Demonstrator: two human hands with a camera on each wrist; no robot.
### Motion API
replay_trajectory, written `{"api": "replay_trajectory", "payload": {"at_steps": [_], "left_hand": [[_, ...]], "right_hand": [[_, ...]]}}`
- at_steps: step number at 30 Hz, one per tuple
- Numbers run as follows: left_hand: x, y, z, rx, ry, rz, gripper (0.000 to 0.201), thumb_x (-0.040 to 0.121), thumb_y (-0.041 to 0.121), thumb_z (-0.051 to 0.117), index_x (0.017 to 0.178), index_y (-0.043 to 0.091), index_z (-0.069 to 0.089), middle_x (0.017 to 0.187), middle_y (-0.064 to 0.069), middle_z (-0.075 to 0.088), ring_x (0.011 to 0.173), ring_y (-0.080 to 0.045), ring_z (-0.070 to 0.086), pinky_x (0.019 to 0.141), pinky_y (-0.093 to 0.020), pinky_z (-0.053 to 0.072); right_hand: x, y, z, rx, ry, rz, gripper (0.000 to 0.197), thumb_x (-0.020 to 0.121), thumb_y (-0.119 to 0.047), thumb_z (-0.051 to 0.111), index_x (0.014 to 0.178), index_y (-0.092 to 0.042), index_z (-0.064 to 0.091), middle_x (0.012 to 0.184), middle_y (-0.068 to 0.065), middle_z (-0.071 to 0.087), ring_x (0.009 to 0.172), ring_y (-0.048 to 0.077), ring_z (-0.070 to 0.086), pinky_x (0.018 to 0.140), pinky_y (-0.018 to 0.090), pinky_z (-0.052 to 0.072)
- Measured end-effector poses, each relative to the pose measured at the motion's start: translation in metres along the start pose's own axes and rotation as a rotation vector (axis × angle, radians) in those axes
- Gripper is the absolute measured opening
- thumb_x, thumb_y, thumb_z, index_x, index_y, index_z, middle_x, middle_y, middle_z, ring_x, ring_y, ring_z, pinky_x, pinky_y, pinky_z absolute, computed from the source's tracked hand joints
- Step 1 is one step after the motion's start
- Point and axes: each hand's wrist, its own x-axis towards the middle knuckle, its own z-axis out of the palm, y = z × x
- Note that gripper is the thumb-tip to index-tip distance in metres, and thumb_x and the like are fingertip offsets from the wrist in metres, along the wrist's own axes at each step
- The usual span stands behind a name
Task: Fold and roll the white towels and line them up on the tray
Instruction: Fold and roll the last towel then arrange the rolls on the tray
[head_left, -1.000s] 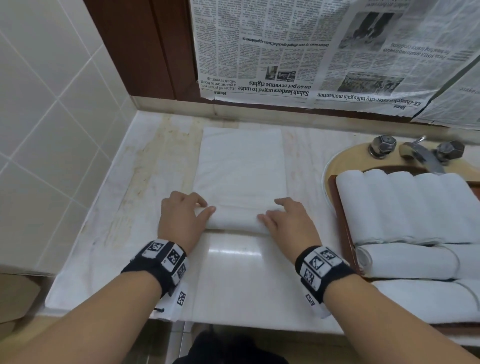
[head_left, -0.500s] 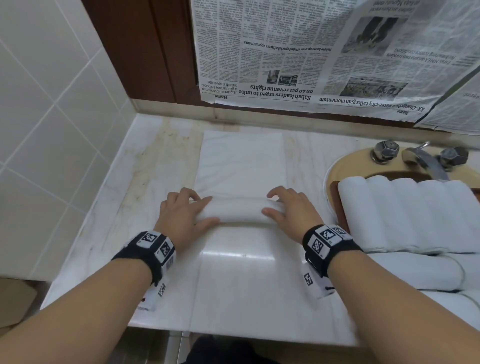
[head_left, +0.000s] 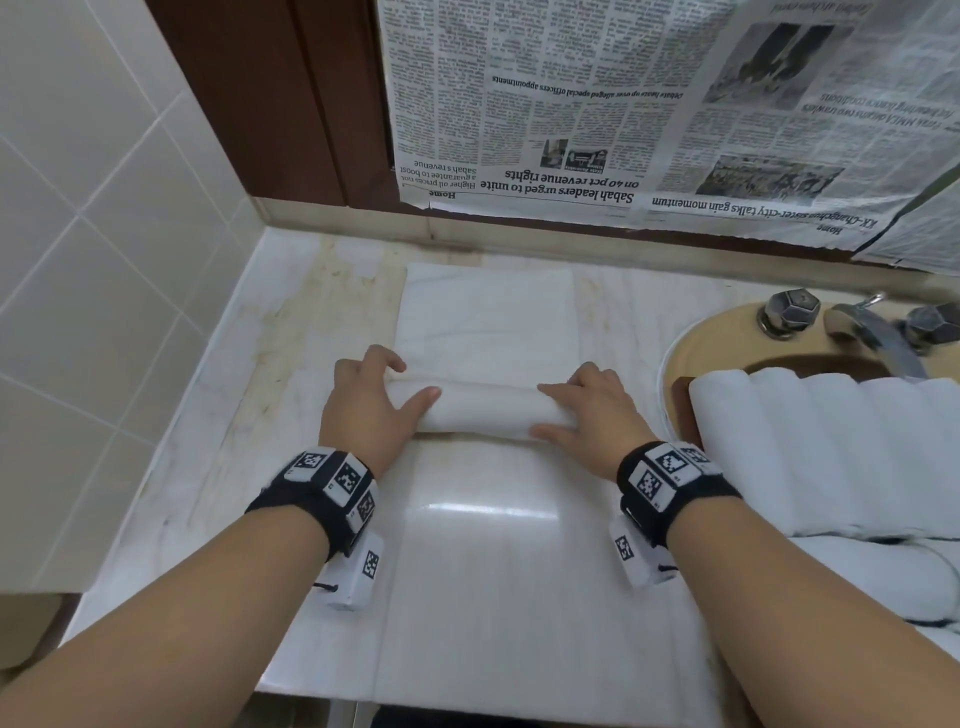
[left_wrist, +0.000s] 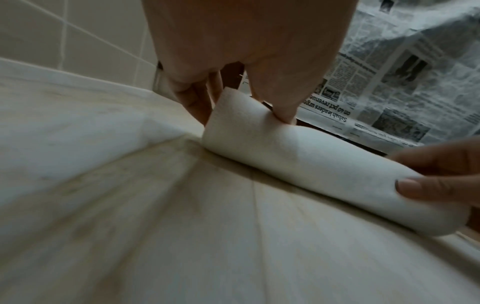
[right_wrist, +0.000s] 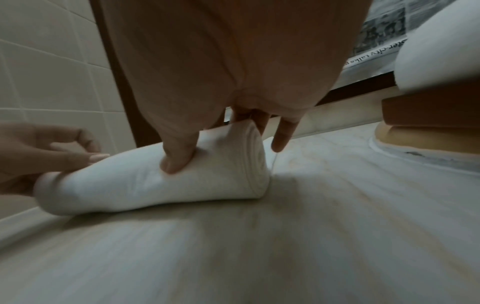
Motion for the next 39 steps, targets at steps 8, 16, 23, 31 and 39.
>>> {"api": "replay_trajectory", "payload": {"at_steps": [8, 16, 23, 31, 39], "left_hand": [[0.018, -0.017, 0.0, 0.127, -0.151, 0.207, 0.063, 0.083, 0.061, 0.075, 0.135, 0.028, 0.061, 0.146, 0.011, 0.047, 0.13, -0.011, 0.049, 0.109, -0.026, 0.037], [0.063, -0.017, -0.005, 0.063, -0.256, 0.245, 0.047, 0.091, 0.053, 0.066, 0.132, 0.03, 0.067, 0.133, 0.009, 0.054, 0.131, -0.018, 0.036, 0.117, -0.034, 0.029], [0.086, 0.006, 0.001, -0.044, -0.117, 0.011, 0.043, 0.083, 0.058, 0.075, 0.113, 0.03, 0.064, 0.116, 0.007, 0.062, 0.107, -0.013, 0.058, 0.093, -0.029, 0.045], [0.083, 0.023, 0.017, 0.25, 0.019, 0.277, 0.04, 0.095, 0.051, 0.065, 0.101, 0.012, 0.076, 0.112, -0.008, 0.068, 0.11, -0.037, 0.057, 0.096, -0.039, 0.045], [0.081, -0.002, -0.002, 0.239, -0.207, 0.286, 0.064, 0.084, 0.059, 0.074, 0.14, 0.03, 0.06, 0.138, 0.008, 0.059, 0.128, -0.018, 0.043, 0.111, -0.034, 0.036]], "right_hand": [[0.005, 0.006, 0.009, 0.113, 0.185, -0.021, 0.032, 0.096, -0.042, 0.063, 0.121, -0.023, 0.069, 0.131, 0.003, 0.06, 0.124, 0.029, 0.048, 0.104, 0.029, 0.034], [0.021, 0.006, 0.0, -0.103, 0.202, -0.029, 0.055, 0.088, -0.057, 0.066, 0.132, -0.025, 0.065, 0.116, 0.002, 0.049, 0.11, 0.025, 0.044, 0.095, 0.046, 0.044], [0.053, 0.008, -0.018, 0.077, 0.16, 0.003, 0.028, 0.096, -0.046, 0.062, 0.12, -0.033, 0.056, 0.112, -0.003, 0.057, 0.108, 0.022, 0.045, 0.087, 0.032, 0.037], [0.057, -0.007, 0.006, -0.306, 0.164, 0.031, 0.072, 0.094, -0.061, 0.054, 0.151, -0.019, 0.043, 0.165, 0.012, 0.027, 0.154, 0.034, 0.014, 0.124, 0.052, 0.014], [0.072, -0.004, -0.032, -0.223, 0.038, 0.022, 0.049, 0.079, -0.049, 0.074, 0.125, -0.033, 0.066, 0.128, 0.0, 0.047, 0.125, 0.023, 0.039, 0.101, 0.038, 0.035]]}}
